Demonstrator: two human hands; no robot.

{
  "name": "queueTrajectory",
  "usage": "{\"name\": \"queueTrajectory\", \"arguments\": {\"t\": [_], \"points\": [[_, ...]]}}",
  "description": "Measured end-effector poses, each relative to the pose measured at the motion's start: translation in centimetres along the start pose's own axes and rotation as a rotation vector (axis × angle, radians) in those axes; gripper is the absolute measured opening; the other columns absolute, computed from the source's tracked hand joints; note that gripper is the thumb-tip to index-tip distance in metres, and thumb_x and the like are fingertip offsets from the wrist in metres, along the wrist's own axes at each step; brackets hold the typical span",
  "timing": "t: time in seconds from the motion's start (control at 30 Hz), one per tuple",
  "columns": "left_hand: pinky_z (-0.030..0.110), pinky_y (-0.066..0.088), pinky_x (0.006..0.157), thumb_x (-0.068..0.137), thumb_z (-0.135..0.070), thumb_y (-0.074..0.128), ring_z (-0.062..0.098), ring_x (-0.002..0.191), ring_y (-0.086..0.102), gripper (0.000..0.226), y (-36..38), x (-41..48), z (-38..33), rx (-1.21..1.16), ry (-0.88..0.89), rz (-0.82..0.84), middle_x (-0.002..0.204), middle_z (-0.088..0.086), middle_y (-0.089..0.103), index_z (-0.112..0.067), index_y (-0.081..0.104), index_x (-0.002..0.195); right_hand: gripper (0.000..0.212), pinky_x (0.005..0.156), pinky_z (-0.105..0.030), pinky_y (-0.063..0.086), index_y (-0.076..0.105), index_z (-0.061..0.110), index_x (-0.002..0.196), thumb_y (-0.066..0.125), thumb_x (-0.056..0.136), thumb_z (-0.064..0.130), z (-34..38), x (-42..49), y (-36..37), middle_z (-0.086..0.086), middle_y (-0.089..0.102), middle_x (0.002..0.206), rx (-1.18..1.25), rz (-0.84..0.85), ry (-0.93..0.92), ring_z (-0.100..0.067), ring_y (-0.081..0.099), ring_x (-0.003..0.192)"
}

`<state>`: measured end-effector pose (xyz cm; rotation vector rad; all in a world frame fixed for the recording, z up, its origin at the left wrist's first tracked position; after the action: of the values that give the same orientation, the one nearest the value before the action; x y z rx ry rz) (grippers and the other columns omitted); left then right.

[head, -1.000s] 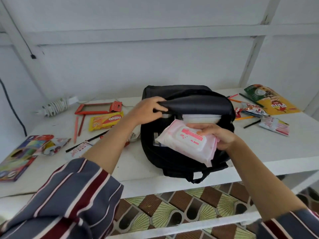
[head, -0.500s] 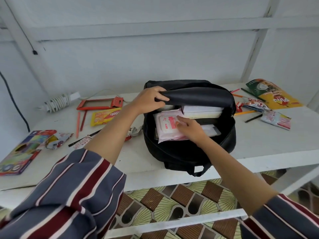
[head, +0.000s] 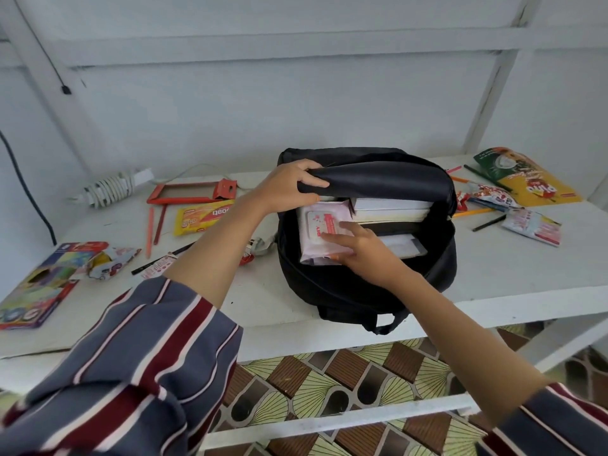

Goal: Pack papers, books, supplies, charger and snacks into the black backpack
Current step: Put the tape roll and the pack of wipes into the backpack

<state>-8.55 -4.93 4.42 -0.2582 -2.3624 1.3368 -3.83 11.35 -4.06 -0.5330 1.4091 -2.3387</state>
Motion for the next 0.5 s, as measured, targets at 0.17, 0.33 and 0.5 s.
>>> {"name": "queueTrajectory", "arguments": {"t": [0.17, 0.33, 0.5], "points": [[0.026, 0.027, 0.107, 0.083, -0.012, 0.065, 0.014, 0.131, 0.038, 0.037, -0.2, 0.1, 0.2, 0.004, 0.017, -0.004, 0.143, -0.001, 0.043, -0.02, 0.064, 0.119, 0.047, 0.107, -0.044, 0.034, 0.047, 0.03, 0.136, 0.059, 0.09, 0.026, 0.7, 0.0, -0.4, -0.008, 0.031, 0.151, -0.075, -0.143, -0.077, -0.033, 0.03, 0.135], [0.029, 0.031, 0.107, 0.078, -0.01, 0.071, 0.015, 0.13, 0.039, 0.043, -0.3, 0.4, 0.2, 0.006, 0.038, -0.005, 0.142, 0.0, 0.044, -0.018, 0.063, 0.119, 0.045, 0.098, -0.048, 0.044, 0.06, 0.026, 0.124, 0.066, 0.084, 0.009, 0.9, -0.8, 0.5, -0.014, 0.045, 0.141, -0.153, -0.125, -0.253, -0.04, 0.046, 0.124], [0.03, 0.032, 0.107, 0.075, -0.011, 0.076, 0.015, 0.128, 0.041, 0.046, -0.3, 0.5, 0.3, -0.005, 0.038, -0.015, 0.14, 0.0, 0.045, -0.018, 0.064, 0.118, 0.053, 0.081, -0.053, 0.052, 0.064, 0.022, 0.12, 0.072, 0.074, -0.002, 0.7, -0.1, 1.6, -0.022, 0.055, 0.129, -0.231, -0.172, -0.308, -0.047, 0.057, 0.108]]}}
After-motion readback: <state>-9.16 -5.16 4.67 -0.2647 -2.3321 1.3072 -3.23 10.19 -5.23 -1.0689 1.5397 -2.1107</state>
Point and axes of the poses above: each hand's wrist, its own x-axis towards the middle knuckle, its own y-axis out of the palm, z = x × y, the point moved 4 cm from there along x, towards the middle knuckle
